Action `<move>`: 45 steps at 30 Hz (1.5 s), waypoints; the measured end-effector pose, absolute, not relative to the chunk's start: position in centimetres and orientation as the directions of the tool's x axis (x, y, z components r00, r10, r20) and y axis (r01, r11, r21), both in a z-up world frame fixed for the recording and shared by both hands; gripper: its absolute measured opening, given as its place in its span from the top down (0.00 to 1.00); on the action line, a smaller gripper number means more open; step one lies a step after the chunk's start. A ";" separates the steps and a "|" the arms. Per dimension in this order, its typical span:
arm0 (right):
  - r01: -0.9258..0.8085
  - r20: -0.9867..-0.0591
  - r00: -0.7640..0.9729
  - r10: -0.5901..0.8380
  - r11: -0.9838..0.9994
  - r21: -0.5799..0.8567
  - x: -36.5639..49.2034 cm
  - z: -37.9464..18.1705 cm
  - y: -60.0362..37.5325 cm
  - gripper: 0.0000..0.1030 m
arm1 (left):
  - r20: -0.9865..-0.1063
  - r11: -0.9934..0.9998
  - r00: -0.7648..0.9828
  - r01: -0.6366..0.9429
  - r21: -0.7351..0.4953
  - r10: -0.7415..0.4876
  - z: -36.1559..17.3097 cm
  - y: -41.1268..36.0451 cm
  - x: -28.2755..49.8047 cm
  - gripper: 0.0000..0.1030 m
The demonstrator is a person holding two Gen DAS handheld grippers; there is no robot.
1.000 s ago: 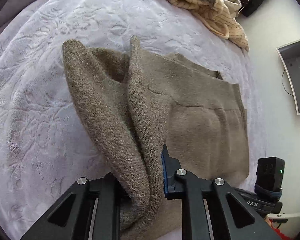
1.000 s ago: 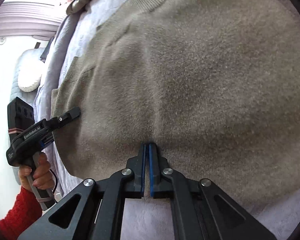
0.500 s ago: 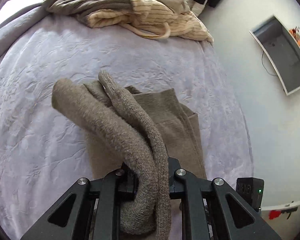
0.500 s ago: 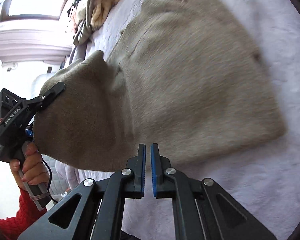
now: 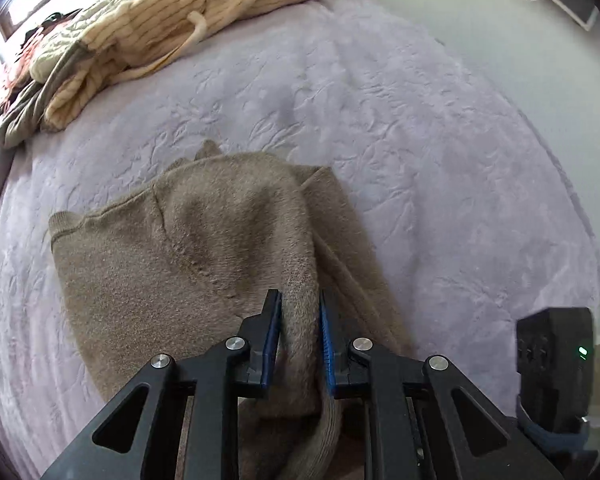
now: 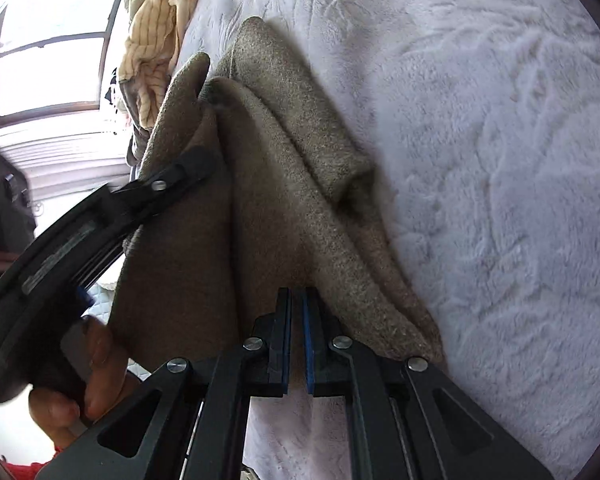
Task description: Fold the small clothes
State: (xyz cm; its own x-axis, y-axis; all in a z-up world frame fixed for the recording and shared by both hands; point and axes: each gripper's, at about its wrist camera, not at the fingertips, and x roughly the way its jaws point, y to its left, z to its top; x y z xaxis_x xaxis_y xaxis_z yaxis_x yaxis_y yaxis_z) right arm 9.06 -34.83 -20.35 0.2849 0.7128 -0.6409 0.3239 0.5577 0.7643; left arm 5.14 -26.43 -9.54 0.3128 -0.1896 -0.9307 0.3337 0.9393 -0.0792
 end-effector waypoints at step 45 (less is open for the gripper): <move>0.075 -0.784 0.292 0.547 0.805 0.589 15.3 -10.7 -38.4 0.81 | -0.940 0.998 0.340 0.060 0.016 -0.005 -10.3 -10.4 3.2 0.13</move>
State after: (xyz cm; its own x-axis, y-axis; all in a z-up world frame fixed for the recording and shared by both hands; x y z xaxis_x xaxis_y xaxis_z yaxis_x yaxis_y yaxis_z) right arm 15.31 -38.38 -10.69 0.2917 0.5474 -0.7844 0.0746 0.8045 0.5892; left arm 3.22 -10.40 -10.32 0.3403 -0.0049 -0.9403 0.0595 0.9981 0.0163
